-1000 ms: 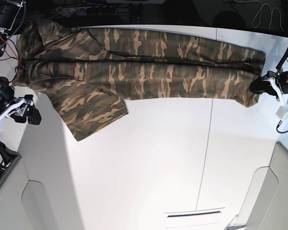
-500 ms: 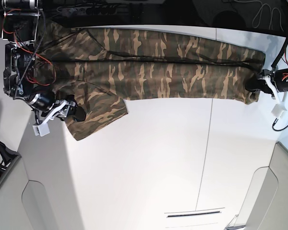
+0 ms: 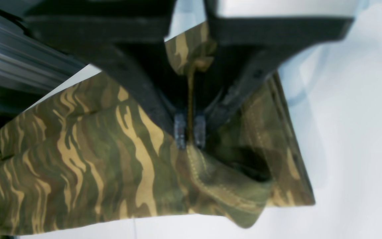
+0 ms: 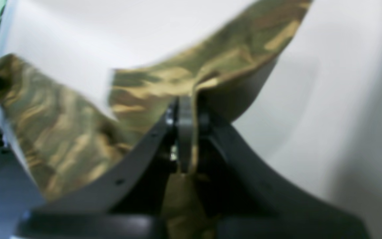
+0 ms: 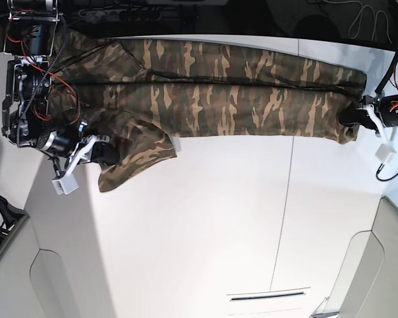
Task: Fold the T-shirt properly
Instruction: 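Grasp the loose sleeve with the right gripper and tuck it in, then regrasp the folded strip's ends with both grippers and straighten it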
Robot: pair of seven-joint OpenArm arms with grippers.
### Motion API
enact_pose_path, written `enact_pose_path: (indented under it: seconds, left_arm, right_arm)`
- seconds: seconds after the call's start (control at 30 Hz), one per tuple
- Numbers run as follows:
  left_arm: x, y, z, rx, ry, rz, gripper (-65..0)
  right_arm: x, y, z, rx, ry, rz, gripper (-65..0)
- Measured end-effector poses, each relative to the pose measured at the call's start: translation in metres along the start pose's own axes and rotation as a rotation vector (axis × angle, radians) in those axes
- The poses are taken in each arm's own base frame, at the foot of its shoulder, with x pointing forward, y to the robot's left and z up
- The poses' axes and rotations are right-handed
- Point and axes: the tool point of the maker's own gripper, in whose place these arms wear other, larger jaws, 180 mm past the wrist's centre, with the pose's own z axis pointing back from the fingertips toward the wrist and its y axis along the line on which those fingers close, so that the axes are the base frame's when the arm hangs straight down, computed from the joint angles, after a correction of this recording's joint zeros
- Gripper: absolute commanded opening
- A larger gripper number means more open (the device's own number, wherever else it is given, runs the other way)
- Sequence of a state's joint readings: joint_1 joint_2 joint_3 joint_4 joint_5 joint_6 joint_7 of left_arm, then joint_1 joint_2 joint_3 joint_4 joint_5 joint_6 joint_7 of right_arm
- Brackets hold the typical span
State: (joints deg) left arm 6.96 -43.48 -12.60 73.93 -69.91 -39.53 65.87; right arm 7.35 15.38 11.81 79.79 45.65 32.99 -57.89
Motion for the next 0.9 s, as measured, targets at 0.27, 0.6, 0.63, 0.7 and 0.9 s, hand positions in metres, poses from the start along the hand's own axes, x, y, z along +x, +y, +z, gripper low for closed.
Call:
enact_pose_path:
  seconds: [0.27,0.6,0.63,0.7,0.9]
  left_arm:
    - [0.001,0.005,0.012,0.011,0.031,-0.01,-65.0]
    - [-0.003,0.009,0.017,0.024,0.066,-0.017,-65.0]
    - [-0.003,0.009,0.017,0.025,0.068,-0.017,-65.0]
    - [-0.004,0.009,0.017,0.025,0.068,-0.017,-65.0]
    - [-0.006,0.009,0.017,0.025,0.08,-0.017,-63.2]
  right_arm:
    - [-0.001,0.025,0.062,0.027,-0.092,0.039,-65.0]
    - [-0.058,0.042,0.107,-0.006,-0.051,0.004,-65.0]
    - [-0.064,0.043,0.108,-0.007,-0.04,0.0,-65.0]
    - [-0.076,0.043,0.11,-0.014,-0.012,-0.016,-65.0]
    - [-0.109,0.033,0.112,-0.088,0.071,-0.042,-60.1]
